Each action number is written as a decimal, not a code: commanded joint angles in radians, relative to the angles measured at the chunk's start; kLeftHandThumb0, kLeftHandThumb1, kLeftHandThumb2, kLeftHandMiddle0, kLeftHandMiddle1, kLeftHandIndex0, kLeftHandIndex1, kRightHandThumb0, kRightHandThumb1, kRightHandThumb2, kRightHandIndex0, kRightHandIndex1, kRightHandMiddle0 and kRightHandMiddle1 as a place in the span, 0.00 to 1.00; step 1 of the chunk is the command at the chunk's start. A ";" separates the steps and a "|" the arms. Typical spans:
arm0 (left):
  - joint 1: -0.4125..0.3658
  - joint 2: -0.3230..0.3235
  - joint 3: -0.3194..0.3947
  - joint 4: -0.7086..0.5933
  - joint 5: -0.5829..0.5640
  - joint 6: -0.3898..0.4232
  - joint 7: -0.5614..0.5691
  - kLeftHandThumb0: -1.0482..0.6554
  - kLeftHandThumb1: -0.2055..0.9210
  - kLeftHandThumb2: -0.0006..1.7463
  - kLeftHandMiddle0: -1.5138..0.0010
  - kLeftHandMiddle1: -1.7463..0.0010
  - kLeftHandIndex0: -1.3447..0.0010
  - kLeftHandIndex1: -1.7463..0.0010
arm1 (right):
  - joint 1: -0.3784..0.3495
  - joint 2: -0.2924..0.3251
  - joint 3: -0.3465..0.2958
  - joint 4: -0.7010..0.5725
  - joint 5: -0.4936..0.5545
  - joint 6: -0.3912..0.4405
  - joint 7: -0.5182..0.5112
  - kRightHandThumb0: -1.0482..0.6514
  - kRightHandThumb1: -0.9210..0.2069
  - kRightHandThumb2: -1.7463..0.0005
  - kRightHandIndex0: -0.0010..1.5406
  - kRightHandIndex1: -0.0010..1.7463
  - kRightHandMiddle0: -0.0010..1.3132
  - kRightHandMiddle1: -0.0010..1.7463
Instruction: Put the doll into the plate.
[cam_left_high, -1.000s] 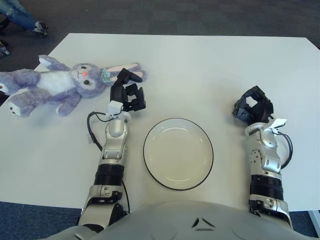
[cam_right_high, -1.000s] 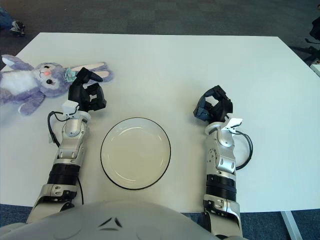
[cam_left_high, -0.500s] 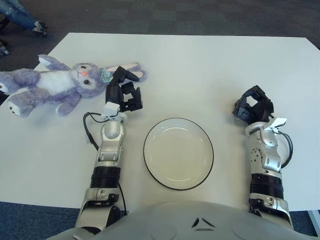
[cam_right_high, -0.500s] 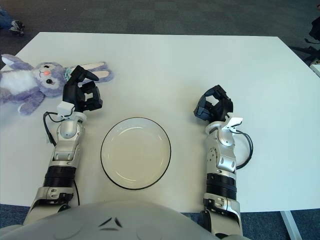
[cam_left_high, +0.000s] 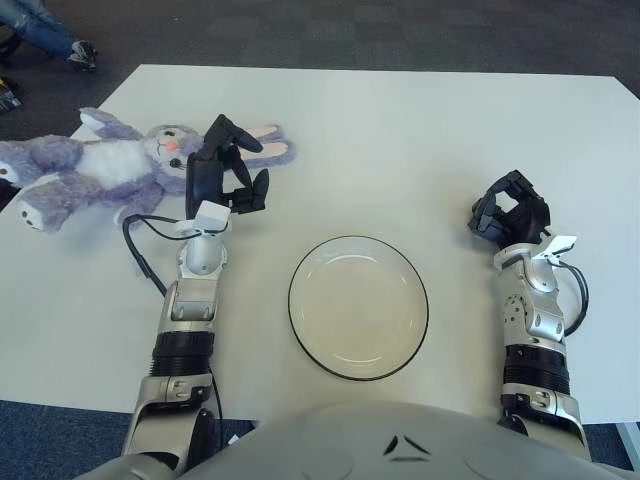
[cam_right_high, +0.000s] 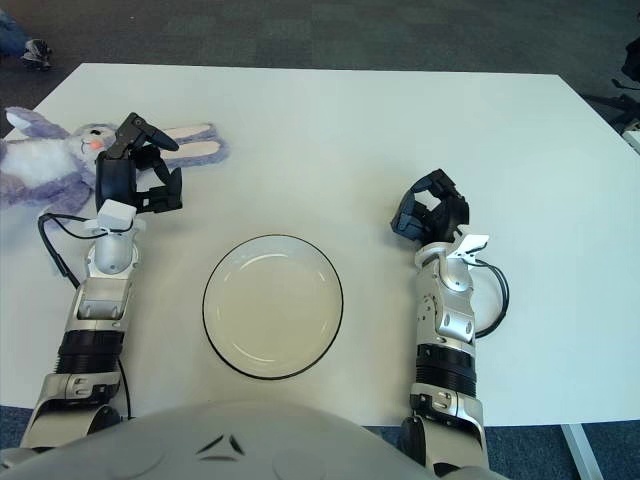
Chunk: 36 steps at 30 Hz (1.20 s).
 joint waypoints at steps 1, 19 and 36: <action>-0.009 0.026 0.008 -0.014 0.029 0.018 0.013 0.36 0.59 0.66 0.30 0.00 0.63 0.00 | -0.007 -0.007 -0.007 0.035 0.016 0.011 0.006 0.30 0.66 0.15 0.87 1.00 0.56 1.00; 0.024 0.064 0.045 -0.082 0.144 0.128 0.081 0.36 0.58 0.66 0.30 0.00 0.62 0.00 | -0.067 -0.035 -0.002 0.100 0.048 0.054 0.060 0.30 0.65 0.15 0.84 1.00 0.55 1.00; 0.061 0.097 0.090 -0.128 0.301 0.226 0.216 0.36 0.57 0.66 0.29 0.00 0.62 0.00 | -0.166 -0.075 0.033 0.251 0.010 0.016 0.104 0.31 0.63 0.17 0.83 1.00 0.53 1.00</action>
